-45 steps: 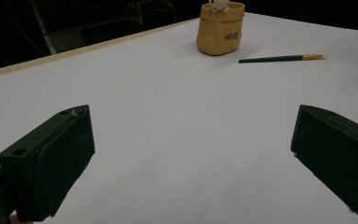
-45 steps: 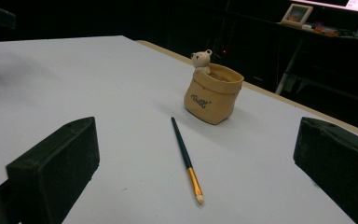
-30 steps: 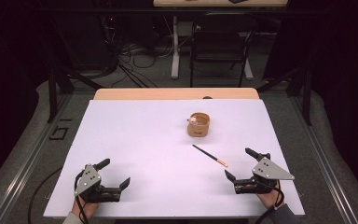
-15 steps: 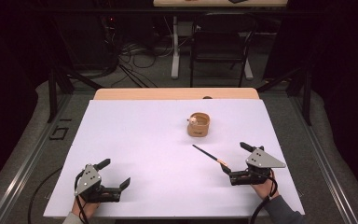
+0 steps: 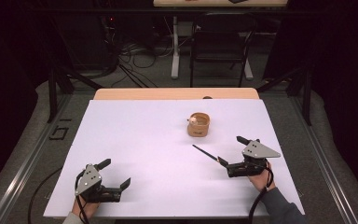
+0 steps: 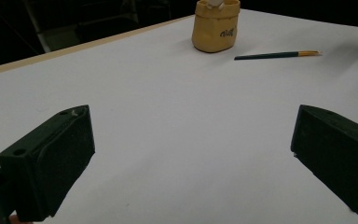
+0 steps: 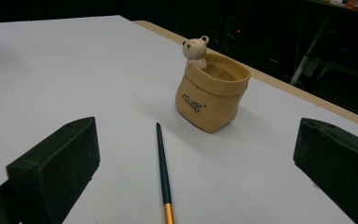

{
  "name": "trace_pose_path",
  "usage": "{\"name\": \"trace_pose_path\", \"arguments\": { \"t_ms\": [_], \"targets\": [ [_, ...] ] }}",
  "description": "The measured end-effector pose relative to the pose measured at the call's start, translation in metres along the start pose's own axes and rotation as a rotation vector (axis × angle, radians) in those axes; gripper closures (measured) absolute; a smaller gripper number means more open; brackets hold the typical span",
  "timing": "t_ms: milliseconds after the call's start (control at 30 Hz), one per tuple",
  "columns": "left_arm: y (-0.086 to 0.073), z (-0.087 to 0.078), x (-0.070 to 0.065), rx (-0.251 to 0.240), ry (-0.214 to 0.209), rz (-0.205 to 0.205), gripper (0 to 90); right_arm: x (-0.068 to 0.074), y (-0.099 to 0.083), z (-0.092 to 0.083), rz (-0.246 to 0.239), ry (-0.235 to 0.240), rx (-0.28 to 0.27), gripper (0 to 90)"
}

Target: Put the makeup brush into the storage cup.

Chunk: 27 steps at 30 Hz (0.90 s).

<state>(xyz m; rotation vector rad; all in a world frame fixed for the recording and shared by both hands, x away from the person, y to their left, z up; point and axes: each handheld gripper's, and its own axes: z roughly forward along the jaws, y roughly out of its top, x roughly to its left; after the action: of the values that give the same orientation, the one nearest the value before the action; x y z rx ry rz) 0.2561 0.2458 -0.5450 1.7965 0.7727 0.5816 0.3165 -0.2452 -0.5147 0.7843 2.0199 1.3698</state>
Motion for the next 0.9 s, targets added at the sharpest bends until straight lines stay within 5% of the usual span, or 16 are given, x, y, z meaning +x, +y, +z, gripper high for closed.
{"name": "trace_pose_path", "arguments": {
  "t_ms": [900],
  "targets": [
    [0.0, 0.002, 0.0, 0.006, -0.009, -0.001, 0.0, -0.019, 0.017, 0.022, -0.027, 0.034, 0.053, 0.2]
  ]
}}
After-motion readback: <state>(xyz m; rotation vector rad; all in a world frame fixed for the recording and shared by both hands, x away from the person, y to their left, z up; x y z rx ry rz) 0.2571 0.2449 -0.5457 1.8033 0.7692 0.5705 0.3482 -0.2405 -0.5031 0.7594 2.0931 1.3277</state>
